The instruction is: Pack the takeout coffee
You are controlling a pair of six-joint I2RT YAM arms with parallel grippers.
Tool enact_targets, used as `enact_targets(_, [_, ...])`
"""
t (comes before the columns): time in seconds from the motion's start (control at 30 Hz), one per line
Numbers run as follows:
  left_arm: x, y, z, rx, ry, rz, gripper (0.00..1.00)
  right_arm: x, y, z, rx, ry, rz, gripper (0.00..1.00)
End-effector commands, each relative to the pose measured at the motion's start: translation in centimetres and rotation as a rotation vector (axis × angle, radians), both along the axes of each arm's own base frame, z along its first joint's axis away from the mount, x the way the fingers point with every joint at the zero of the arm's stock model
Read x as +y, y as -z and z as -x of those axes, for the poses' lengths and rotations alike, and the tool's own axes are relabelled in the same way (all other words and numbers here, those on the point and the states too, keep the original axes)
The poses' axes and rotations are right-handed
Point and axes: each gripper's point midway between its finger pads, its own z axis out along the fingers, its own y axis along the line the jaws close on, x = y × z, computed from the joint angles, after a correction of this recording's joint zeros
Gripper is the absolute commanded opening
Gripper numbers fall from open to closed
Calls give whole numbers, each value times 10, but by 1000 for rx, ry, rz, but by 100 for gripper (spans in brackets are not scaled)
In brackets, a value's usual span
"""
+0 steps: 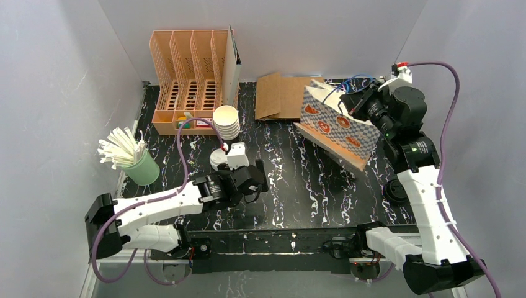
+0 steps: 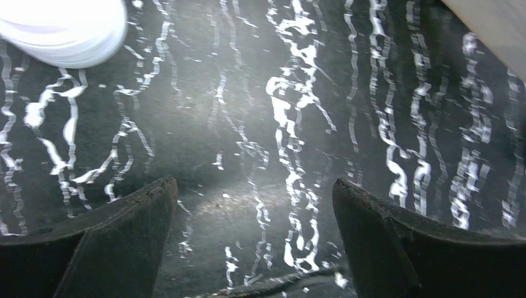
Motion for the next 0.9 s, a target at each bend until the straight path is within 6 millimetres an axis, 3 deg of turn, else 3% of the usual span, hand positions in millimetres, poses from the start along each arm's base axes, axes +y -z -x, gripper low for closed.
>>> enact_targets(0.0, [-36,-33,6,-49,172,187,97,8,-17,12,-43,-81,19,1])
enact_targets(0.1, [-64,-57,9,-94,266,332,98,9,-22,16,-61,-89,12,1])
enact_targets(0.2, [-83,-67,10,-115,308,421,98,11,-20,21,-68,-106,2,1])
enact_targets(0.37, [-108,-56,10,-90,321,518,98,18,7,28,-12,-143,-28,1])
enact_targets(0.47, [-112,-42,8,-70,291,539,98,20,16,35,5,-163,-39,1])
enact_targets(0.57, [-113,-40,3,-75,244,592,98,24,18,44,7,-188,-54,1])
enact_targets(0.87, [-99,-26,-17,-55,-17,715,98,26,25,56,33,-216,-63,1])
